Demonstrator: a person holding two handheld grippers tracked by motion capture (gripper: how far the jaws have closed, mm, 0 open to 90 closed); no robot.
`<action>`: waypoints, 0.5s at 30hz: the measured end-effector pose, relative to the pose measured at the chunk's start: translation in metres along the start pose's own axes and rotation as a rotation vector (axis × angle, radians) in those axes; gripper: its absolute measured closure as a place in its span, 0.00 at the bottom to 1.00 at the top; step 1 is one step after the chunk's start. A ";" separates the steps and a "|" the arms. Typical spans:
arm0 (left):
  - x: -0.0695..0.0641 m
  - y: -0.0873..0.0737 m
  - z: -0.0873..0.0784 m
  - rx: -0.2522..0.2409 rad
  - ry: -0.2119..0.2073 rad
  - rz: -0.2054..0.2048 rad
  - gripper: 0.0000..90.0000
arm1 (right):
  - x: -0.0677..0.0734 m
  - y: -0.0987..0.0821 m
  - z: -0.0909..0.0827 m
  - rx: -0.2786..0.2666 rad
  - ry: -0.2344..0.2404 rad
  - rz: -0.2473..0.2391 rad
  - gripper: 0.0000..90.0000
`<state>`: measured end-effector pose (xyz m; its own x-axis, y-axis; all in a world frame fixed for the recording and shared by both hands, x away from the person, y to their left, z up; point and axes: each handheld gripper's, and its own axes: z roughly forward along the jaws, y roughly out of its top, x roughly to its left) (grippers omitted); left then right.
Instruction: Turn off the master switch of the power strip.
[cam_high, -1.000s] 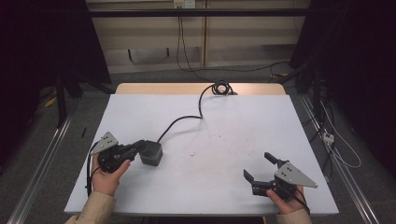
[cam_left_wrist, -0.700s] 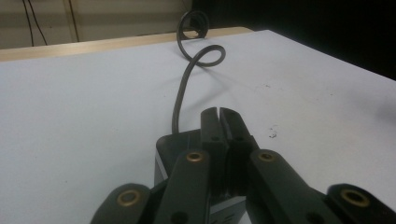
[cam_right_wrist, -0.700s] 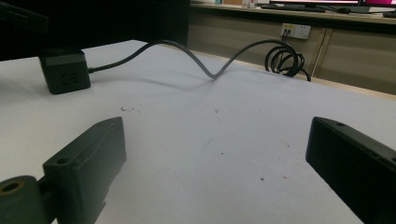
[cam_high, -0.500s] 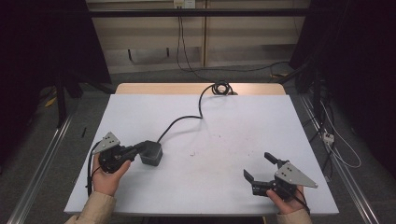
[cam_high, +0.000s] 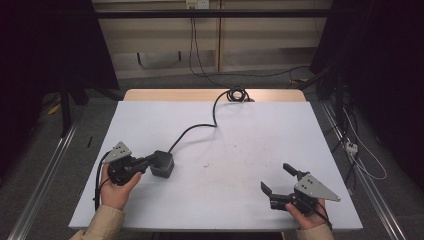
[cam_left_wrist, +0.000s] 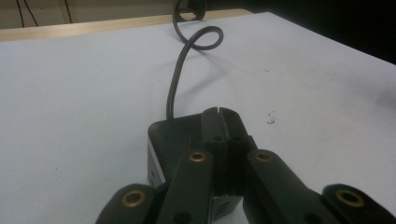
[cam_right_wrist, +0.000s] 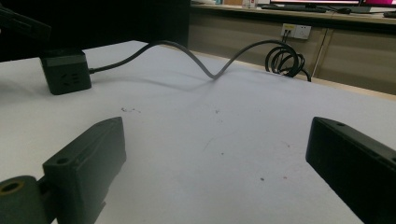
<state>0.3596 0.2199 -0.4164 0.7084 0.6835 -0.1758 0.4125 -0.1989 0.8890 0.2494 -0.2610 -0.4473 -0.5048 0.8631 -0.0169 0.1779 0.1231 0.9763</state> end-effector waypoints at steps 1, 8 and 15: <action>0.000 0.000 0.000 0.003 0.000 0.000 1.00 | 0.000 0.000 0.000 0.001 0.000 -0.001 0.05; 0.000 -0.001 0.001 0.020 0.003 -0.003 1.00 | 0.000 0.000 0.000 -0.001 0.001 -0.001 0.05; 0.000 -0.001 0.002 0.027 0.008 -0.007 1.00 | 0.000 0.000 -0.001 -0.001 0.002 -0.002 0.05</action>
<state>0.3607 0.2188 -0.4182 0.7012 0.6903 -0.1784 0.4327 -0.2132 0.8759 0.2489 -0.2612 -0.4468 -0.5072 0.8617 -0.0181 0.1758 0.1240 0.9766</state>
